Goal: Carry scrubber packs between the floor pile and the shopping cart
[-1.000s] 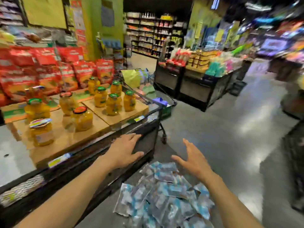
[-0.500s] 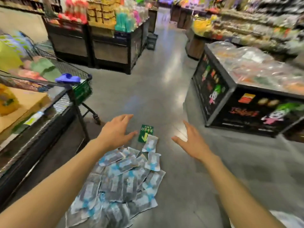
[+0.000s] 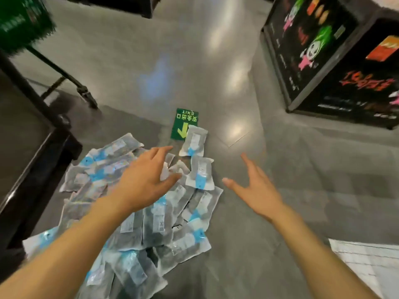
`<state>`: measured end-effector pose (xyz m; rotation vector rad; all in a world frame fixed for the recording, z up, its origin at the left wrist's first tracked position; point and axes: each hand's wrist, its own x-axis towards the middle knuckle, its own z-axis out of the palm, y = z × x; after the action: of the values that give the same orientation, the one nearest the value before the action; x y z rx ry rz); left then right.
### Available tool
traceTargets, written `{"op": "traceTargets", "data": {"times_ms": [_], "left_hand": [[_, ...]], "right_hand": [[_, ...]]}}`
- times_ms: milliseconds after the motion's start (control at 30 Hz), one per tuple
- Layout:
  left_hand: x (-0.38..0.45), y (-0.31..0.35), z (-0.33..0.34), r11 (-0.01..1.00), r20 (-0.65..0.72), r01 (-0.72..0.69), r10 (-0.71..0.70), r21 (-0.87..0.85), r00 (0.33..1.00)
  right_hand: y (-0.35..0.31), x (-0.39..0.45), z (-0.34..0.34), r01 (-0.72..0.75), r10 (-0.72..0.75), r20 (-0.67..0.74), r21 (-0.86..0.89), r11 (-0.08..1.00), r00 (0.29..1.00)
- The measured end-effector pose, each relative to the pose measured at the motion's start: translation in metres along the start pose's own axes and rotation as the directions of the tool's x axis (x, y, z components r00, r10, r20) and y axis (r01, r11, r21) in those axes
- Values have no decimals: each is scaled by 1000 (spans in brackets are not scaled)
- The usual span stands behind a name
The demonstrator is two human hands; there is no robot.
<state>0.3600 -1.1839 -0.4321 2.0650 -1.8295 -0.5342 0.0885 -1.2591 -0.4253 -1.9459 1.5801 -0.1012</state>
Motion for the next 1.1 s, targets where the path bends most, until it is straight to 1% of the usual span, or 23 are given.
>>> {"op": "traceTargets", "data": {"times_ms": [67, 167, 233, 333, 400, 467, 533, 600, 667, 700, 767, 833, 867, 933, 1000, 1100], "left_hand": [[5, -45, 85, 1000, 19, 7, -8, 16, 1000], [2, -116, 207, 999, 86, 25, -29, 48, 996], [-6, -159, 275, 998, 123, 51, -55, 36, 991], [-12, -205, 341, 994, 146, 98, -105, 52, 984], [-11, -219, 369, 992, 146, 75, -90, 102, 985], [-8, -223, 384, 990, 109, 43, -58, 133, 992], [-8, -222, 385, 990, 90, 14, -27, 139, 996], [-12, -222, 374, 988, 84, -3, -10, 154, 996], [-18, -224, 364, 994, 34, 51, -55, 93, 998], [-22, -225, 361, 995, 10, 85, -85, 56, 996], [-33, -228, 362, 992, -15, 127, -127, -12, 992], [-43, -232, 369, 982, -18, 162, -165, -96, 986], [-46, -235, 374, 973, -22, 184, -189, -140, 982], [-50, -243, 383, 949, -29, 237, -248, -206, 968], [-53, -250, 391, 916, -37, 294, -315, -272, 948], [-54, -254, 395, 854, -9, 364, -395, -373, 919]], "right_hand": [[49, 33, 77, 19, -19, 11, 10, 1000, 1000], [118, 72, 184, 44, -44, 13, 0, 999, 999], [155, 88, 244, 75, -75, 25, -18, 997, 997], [198, 104, 305, 140, -136, 52, -96, 985, 989], [217, 111, 333, 173, -163, 77, -136, 975, 984], [231, 115, 352, 195, -185, 76, -159, 968, 980], [236, 114, 360, 209, -195, 92, -193, 959, 977], [232, 109, 359, 200, -185, 94, -184, 962, 978], [227, 101, 358, 160, -157, 33, -101, 982, 987], [225, 96, 360, 122, -122, -14, -29, 992, 992], [225, 83, 372, 10, 4, -86, 158, 987, 996], [233, 65, 394, -162, 193, -55, 348, 923, 980], [241, 57, 407, -256, 282, 3, 429, 866, 959], [260, 41, 433, -439, 428, 160, 558, 704, 889], [271, 27, 452, -575, 503, 315, 622, 532, 805], [280, 17, 475, -686, 565, 467, 676, 268, 680]]}}
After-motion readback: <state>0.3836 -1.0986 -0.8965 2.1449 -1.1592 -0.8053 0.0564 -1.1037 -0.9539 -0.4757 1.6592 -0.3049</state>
